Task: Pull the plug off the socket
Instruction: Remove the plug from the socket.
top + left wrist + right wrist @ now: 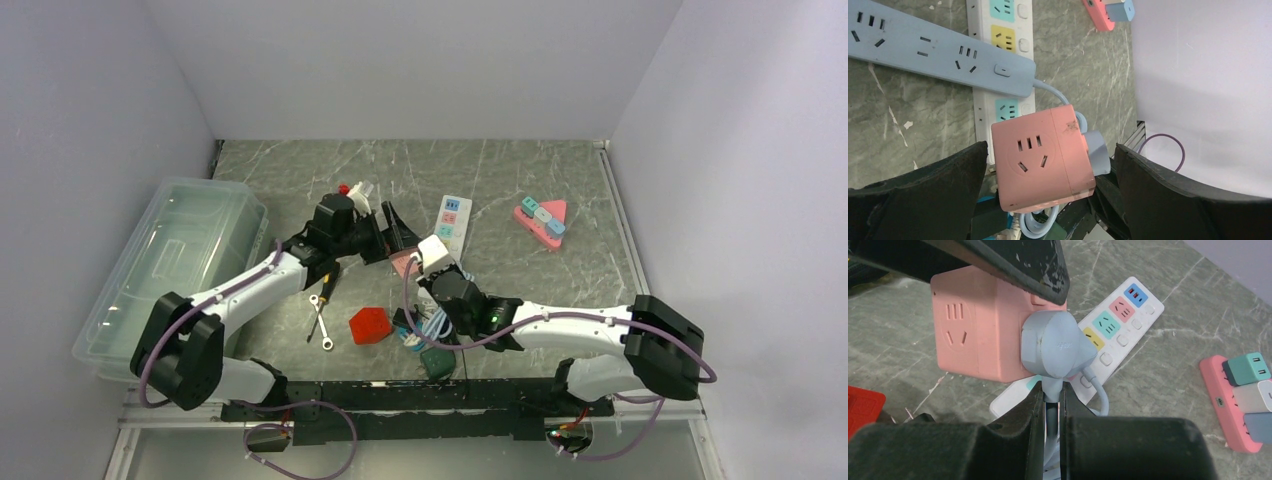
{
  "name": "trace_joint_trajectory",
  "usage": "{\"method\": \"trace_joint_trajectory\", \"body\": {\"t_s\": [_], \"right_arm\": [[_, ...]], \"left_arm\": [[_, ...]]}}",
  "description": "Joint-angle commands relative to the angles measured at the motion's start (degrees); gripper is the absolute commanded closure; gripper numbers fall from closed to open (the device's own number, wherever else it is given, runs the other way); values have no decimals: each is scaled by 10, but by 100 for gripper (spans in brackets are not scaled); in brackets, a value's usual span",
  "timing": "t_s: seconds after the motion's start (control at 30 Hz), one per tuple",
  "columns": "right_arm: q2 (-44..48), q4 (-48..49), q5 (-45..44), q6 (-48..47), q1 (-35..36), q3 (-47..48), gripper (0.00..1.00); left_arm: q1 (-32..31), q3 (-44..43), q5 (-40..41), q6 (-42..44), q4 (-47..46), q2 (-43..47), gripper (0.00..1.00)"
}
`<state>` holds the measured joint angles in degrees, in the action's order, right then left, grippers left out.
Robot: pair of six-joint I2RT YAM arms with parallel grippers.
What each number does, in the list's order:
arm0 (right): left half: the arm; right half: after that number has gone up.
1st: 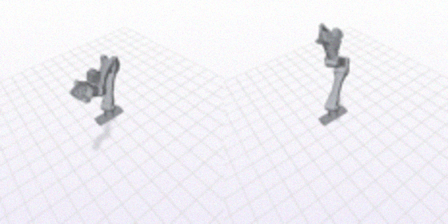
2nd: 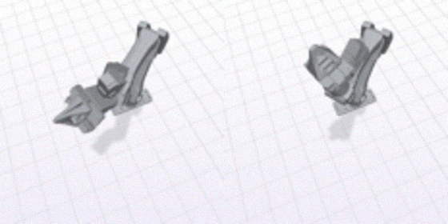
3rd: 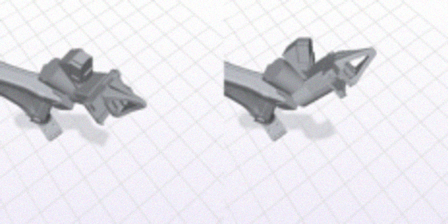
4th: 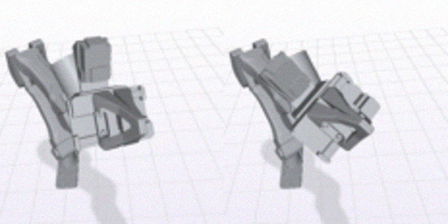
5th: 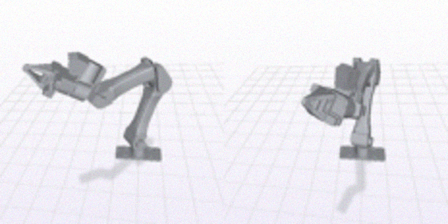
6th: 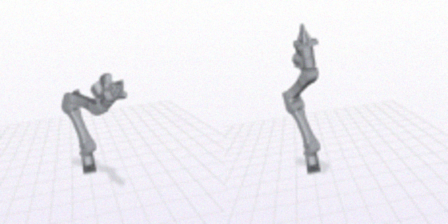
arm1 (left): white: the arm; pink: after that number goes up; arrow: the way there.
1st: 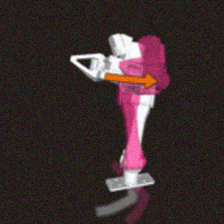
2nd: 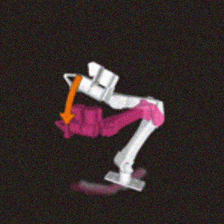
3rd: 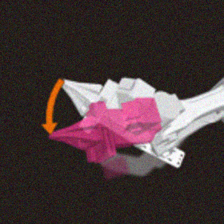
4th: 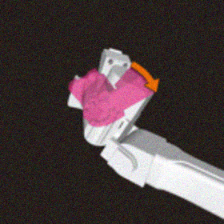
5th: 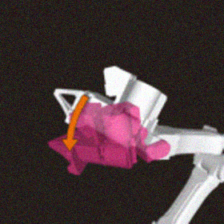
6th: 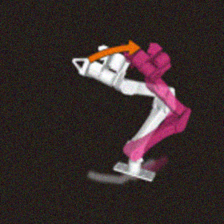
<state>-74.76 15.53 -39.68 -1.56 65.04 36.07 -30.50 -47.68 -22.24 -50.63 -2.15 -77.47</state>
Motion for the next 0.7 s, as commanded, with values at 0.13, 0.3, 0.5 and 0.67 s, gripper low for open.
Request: {"method": "trace_joint_trajectory", "body": {"t_s": [0.13, 0.3, 0.5, 0.67], "right_arm": [[-23, 67, -77, -15, 17, 55, 100], [-35, 69, -83, -12, 19, 60, 100], [-57, 58, -101, -6, 21, 72, 100], [-51, 54, -87, 14, 21, 62, 100]], "left_arm": [[-7, 11, 48, -10, 14, 2, 0], [-8, 21, 32, -26, -10, -8, 7], [-8, 23, 11, -49, -43, -26, 38], [-9, 26, -7, -66, -75, -40, 69]]}}
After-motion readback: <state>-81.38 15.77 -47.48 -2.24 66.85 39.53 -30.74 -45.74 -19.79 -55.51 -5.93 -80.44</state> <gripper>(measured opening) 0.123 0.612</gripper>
